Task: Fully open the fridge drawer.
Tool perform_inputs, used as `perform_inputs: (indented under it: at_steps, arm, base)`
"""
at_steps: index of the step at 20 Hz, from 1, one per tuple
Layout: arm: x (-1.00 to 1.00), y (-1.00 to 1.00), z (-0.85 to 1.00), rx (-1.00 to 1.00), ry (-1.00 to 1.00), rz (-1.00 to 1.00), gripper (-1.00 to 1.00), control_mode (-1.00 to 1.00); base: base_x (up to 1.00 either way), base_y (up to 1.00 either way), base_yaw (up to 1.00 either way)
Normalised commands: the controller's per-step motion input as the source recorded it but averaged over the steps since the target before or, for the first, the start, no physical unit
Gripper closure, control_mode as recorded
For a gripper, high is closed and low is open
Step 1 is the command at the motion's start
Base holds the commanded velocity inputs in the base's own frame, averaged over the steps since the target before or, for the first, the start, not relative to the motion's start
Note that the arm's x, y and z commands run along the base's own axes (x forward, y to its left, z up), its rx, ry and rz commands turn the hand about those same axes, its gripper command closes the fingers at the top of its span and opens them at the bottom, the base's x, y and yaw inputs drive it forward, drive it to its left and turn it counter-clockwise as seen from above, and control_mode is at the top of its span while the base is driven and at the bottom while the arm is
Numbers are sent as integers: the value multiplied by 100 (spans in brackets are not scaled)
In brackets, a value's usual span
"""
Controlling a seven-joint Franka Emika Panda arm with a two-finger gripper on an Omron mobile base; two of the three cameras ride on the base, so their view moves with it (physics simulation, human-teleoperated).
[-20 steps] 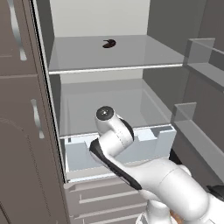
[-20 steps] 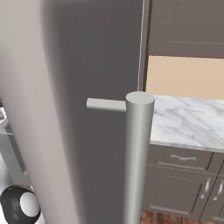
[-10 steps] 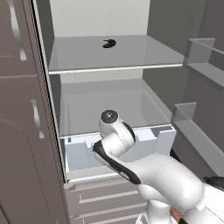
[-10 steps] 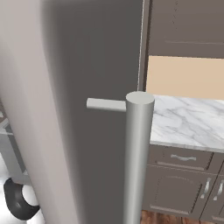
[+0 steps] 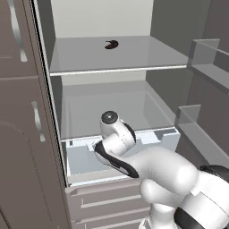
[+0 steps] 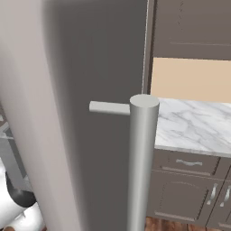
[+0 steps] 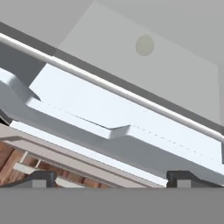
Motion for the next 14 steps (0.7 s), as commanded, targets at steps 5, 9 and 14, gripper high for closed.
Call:
perform_inputs:
  at_steps: [5,9,14]
  arm:
    - [9,0,-20,0,0,-5,-100,-100]
    - [15,0,-13,0,0,-6,-100,-100]
    - [12,-5,-14,0,0,-7,-100,-100]
  base:
    - [0,0,0]
    - [0,0,0]
    - [0,0,0]
